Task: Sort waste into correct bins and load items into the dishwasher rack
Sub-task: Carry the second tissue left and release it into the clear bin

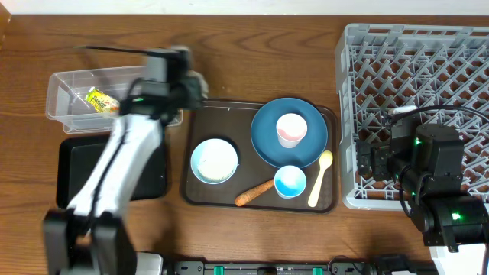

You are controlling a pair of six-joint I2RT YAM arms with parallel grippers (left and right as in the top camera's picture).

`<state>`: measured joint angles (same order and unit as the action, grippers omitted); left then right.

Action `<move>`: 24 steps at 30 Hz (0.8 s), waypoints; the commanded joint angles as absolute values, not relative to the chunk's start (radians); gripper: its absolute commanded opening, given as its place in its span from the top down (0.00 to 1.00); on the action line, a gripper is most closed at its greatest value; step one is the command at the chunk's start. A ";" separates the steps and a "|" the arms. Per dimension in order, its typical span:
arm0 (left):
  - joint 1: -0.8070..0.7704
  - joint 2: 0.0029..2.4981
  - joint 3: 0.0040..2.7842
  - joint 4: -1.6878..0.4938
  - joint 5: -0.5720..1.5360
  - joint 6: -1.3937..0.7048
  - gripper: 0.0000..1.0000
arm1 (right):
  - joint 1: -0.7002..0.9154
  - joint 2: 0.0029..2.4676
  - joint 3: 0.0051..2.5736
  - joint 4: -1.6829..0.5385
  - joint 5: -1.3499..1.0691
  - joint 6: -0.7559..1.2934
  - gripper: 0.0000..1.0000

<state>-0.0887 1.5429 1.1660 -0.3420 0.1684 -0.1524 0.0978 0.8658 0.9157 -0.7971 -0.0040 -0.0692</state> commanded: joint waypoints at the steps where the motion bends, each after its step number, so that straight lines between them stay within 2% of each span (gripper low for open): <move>1: 0.004 1.514 1.179 -0.355 0.099 -0.142 0.92 | 0.109 0.864 0.934 -0.801 -0.004 -0.060 0.01; 7: 0.140 1.565 1.178 -0.353 0.085 -0.142 0.91 | 0.109 0.864 0.934 -0.801 -0.004 -0.060 0.01; 14: 0.208 1.656 1.178 -0.348 0.085 -0.142 0.84 | 0.109 0.864 0.934 -0.801 -0.004 -0.060 0.01; 17: 0.211 1.668 1.178 -0.335 0.085 -0.142 0.65 | 0.109 0.864 0.934 -0.801 -0.004 -0.060 0.01; 19: 0.211 1.661 1.179 -0.323 0.087 -0.142 0.56 | 0.109 0.864 0.934 -0.801 -0.004 -0.060 0.01; 24: 0.205 1.609 1.188 -0.323 0.149 -0.142 0.55 | 0.109 0.864 0.934 -0.801 -0.004 -0.060 0.01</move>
<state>0.2077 1.6562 1.1667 -0.3256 0.1093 -0.1524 0.0978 0.8658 0.9157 -0.7971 -0.0040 -0.0692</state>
